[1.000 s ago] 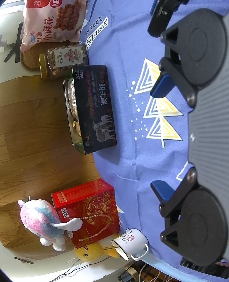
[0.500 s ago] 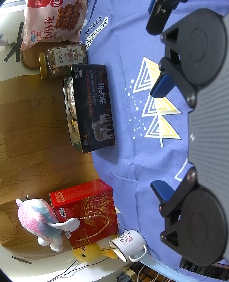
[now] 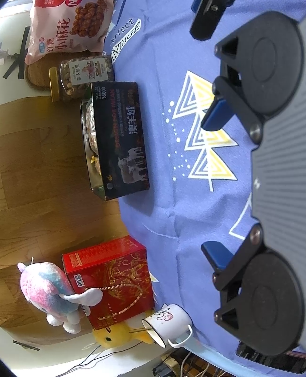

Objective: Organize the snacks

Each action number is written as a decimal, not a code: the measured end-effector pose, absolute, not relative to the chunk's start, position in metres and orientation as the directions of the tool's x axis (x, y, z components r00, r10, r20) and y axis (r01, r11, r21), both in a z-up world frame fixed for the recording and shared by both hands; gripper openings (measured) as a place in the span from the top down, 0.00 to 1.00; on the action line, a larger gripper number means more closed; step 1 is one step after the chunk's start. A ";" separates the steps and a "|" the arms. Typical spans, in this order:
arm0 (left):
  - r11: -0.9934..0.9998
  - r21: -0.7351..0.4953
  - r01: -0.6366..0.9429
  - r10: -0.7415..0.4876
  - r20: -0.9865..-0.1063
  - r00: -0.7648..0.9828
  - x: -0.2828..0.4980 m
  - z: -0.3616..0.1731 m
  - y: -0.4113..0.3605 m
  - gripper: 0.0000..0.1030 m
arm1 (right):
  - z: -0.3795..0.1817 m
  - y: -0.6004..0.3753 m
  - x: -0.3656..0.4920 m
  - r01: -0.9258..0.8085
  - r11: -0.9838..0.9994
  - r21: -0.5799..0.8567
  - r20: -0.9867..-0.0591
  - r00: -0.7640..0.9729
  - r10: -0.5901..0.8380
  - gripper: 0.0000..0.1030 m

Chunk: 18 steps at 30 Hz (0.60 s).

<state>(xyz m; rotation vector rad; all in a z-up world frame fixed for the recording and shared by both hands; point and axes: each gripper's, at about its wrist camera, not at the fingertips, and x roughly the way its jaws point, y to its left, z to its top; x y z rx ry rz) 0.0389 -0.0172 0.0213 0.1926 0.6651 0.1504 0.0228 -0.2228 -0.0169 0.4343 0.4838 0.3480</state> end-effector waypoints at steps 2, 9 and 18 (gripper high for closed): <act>0.970 0.228 -0.082 0.205 -0.592 0.779 0.038 0.021 -0.016 0.00 | -0.017 -0.223 0.023 -0.217 0.853 0.474 -0.368 0.832 0.416 0.26; 0.967 0.236 -0.096 0.220 -0.583 0.782 0.037 0.022 -0.013 0.00 | -0.017 -0.221 0.021 -0.217 0.859 0.464 -0.365 0.837 0.409 0.25; 0.966 0.235 -0.105 0.227 -0.587 0.777 0.037 0.021 -0.009 0.00 | -0.016 -0.220 0.020 -0.217 0.861 0.460 -0.363 0.839 0.406 0.25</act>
